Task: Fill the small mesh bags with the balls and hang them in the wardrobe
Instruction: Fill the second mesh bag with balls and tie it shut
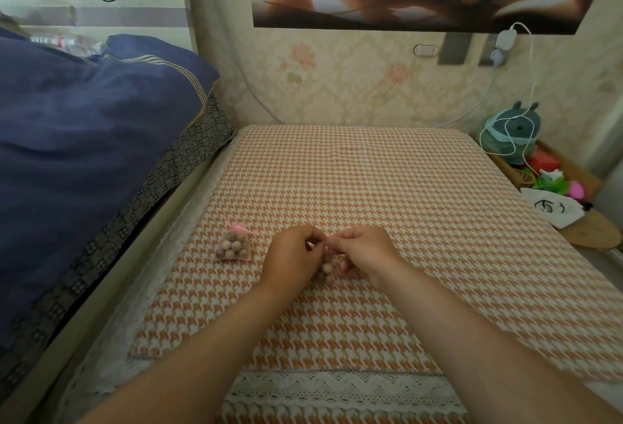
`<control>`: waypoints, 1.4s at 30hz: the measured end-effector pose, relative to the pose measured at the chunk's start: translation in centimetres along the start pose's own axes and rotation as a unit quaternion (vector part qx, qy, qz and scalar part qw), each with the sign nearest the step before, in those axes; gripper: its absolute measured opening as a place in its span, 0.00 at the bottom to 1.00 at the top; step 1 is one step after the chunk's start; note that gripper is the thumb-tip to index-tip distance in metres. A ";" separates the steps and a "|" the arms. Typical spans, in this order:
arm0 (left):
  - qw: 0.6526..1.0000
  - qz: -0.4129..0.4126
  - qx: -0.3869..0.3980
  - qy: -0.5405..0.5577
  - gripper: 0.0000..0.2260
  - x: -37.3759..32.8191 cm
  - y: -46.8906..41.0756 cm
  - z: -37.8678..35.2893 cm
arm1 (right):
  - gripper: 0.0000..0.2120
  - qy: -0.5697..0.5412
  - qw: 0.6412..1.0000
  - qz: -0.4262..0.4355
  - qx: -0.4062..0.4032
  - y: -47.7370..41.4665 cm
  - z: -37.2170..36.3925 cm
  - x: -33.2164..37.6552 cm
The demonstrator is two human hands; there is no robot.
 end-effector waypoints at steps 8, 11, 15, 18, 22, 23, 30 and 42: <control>1.000 0.005 0.000 -0.002 0.04 0.4 0.0 -0.2 | 0.04 0.170 0.983 0.063 0.037 -0.2 0.6 1.0; 1.000 0.009 0.003 0.004 0.04 0.6 0.0 -0.3 | 0.04 0.189 0.979 0.056 0.052 0.0 0.6 1.3; 0.999 0.010 0.038 0.026 0.06 1.0 0.0 -0.5 | 0.07 0.183 0.980 0.024 0.075 0.5 0.5 0.9; 0.997 -0.005 0.078 0.027 0.10 0.9 0.4 -0.6 | 0.08 0.146 0.984 0.001 0.099 0.6 0.4 0.5; 0.997 -0.004 0.060 0.042 0.09 1.0 0.6 -0.2 | 0.08 0.107 0.982 -0.036 0.152 1.1 0.0 0.6; 0.998 0.000 0.056 0.042 0.08 1.1 0.6 -0.2 | 0.08 0.100 0.981 -0.043 0.161 1.1 -0.1 0.7; 0.999 0.013 0.038 0.028 0.02 0.9 0.9 0.2 | 0.07 0.066 0.984 -0.059 0.154 1.4 0.1 0.4; 0.997 0.006 0.046 0.056 0.01 0.9 0.9 0.8 | 0.07 0.067 0.988 -0.046 0.129 1.2 0.2 0.5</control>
Point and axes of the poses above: each hand's wrist, its own y-axis away from the middle knuckle, its own z-axis out of the back of the hand, x = y × z, the point moved 5 cm from there along -y, towards the middle knuckle, and after that the axes turned 3 degrees about x, right-handed, at the moved point
